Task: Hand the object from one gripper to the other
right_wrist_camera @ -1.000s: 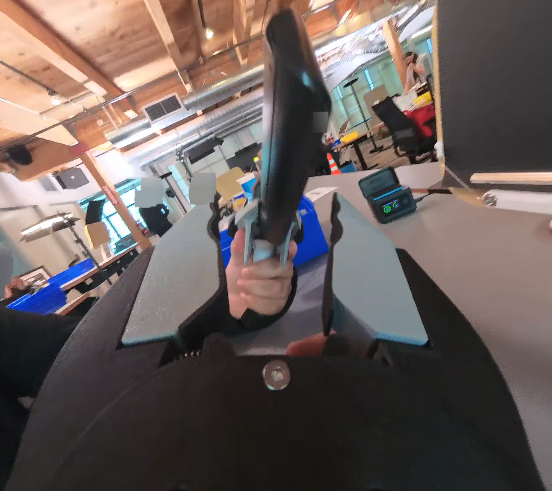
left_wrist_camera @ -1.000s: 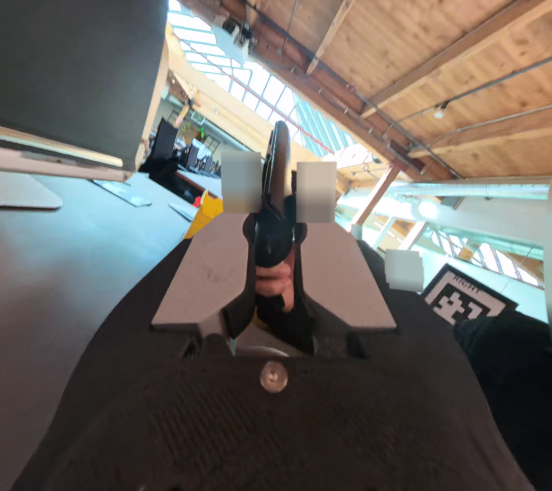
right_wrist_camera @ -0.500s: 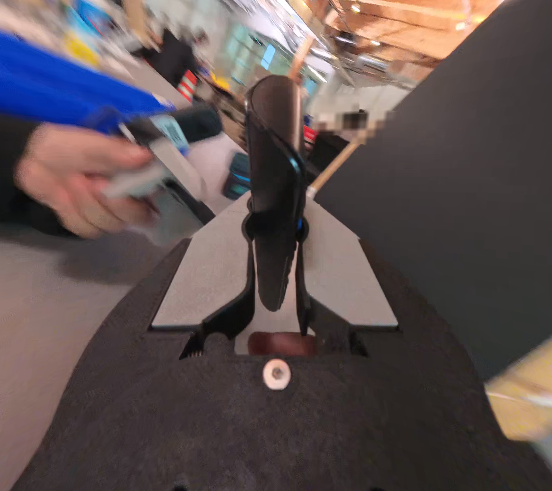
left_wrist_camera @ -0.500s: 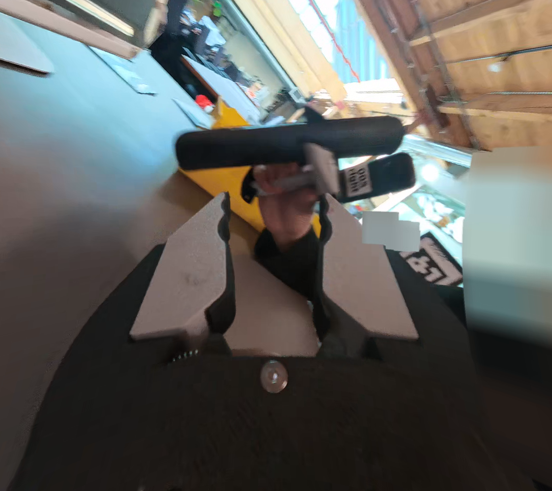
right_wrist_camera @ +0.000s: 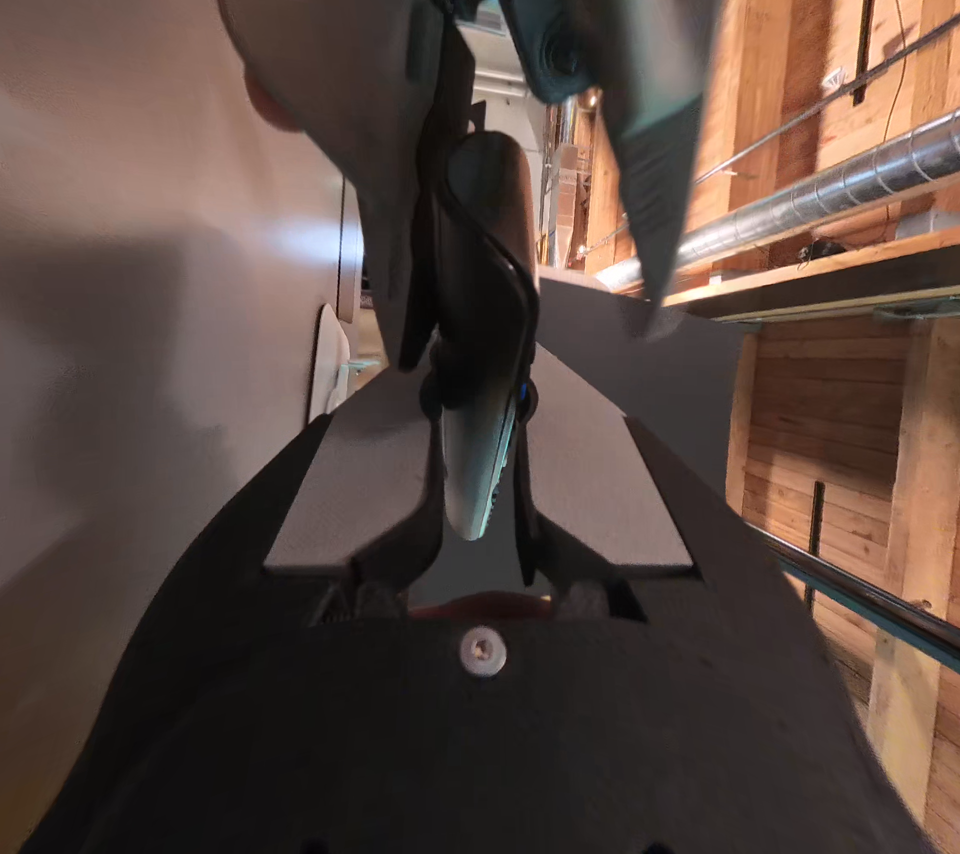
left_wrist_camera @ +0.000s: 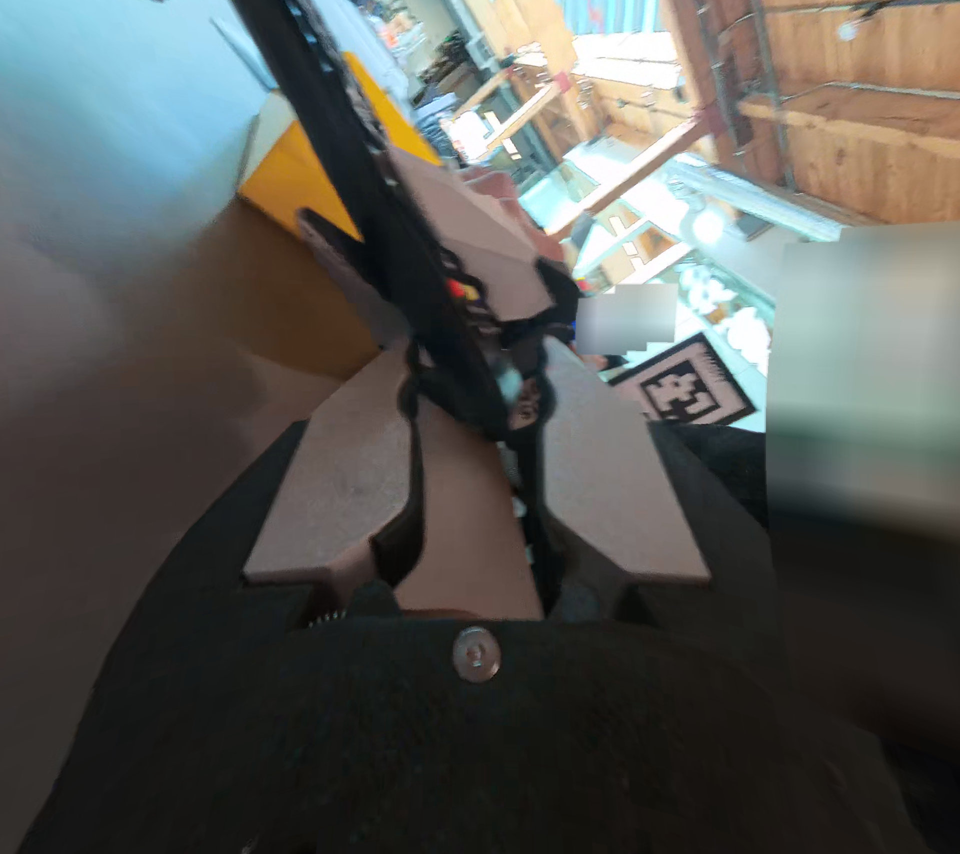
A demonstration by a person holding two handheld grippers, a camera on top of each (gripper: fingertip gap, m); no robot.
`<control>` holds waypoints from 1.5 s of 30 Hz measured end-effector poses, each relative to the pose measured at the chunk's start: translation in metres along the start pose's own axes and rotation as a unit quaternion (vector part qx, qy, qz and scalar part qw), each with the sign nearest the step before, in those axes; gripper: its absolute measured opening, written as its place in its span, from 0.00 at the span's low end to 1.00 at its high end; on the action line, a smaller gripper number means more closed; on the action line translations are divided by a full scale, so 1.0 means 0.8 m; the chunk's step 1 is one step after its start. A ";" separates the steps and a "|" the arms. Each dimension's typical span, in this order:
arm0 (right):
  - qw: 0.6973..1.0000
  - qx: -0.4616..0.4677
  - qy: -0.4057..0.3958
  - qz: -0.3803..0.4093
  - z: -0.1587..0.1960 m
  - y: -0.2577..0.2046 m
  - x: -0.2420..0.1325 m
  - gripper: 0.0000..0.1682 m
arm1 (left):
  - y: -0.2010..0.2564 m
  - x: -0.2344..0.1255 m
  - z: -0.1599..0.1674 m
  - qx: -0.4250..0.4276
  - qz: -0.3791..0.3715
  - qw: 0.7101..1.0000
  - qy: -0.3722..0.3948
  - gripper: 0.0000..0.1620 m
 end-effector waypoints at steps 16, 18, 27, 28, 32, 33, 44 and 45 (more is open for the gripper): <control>0.896 0.432 0.016 -0.102 0.039 0.013 -0.014 0.44 | 0.004 -0.056 -0.037 0.337 -0.394 0.854 -0.036 0.13; 0.923 0.363 0.008 -0.129 0.033 0.000 -0.016 0.49 | 0.018 -0.049 -0.031 0.409 -0.397 0.817 -0.085 0.13; 0.928 0.326 0.054 -0.171 0.004 -0.012 -0.024 0.34 | 0.030 -0.028 0.017 0.611 -0.366 0.661 -0.235 0.13; 0.934 0.310 0.053 -0.171 0.001 -0.016 -0.023 0.31 | 0.030 -0.026 0.018 0.620 -0.371 0.648 -0.240 0.13; 0.928 0.310 0.042 -0.201 -0.009 -0.024 -0.018 0.12 | 0.037 -0.022 0.012 0.631 -0.374 0.649 -0.205 0.13; 0.918 0.336 0.042 -0.205 -0.010 -0.021 -0.015 0.12 | 0.041 -0.022 0.009 0.629 -0.366 0.661 -0.184 0.13; 0.637 0.718 0.098 -0.263 0.043 0.028 -0.008 0.12 | 0.062 -0.035 -0.023 0.624 -0.421 0.657 -0.017 0.23; 0.586 0.751 0.106 -0.284 0.048 0.027 -0.008 0.12 | 0.053 -0.035 -0.019 0.633 -0.437 0.637 -0.050 0.29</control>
Point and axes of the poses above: each gripper's, where its closed fingertips meet, x out along the fingers, z out of its underside, y = z × x across the jaws, the point moved 7 cm from there along -x, back along the fingers
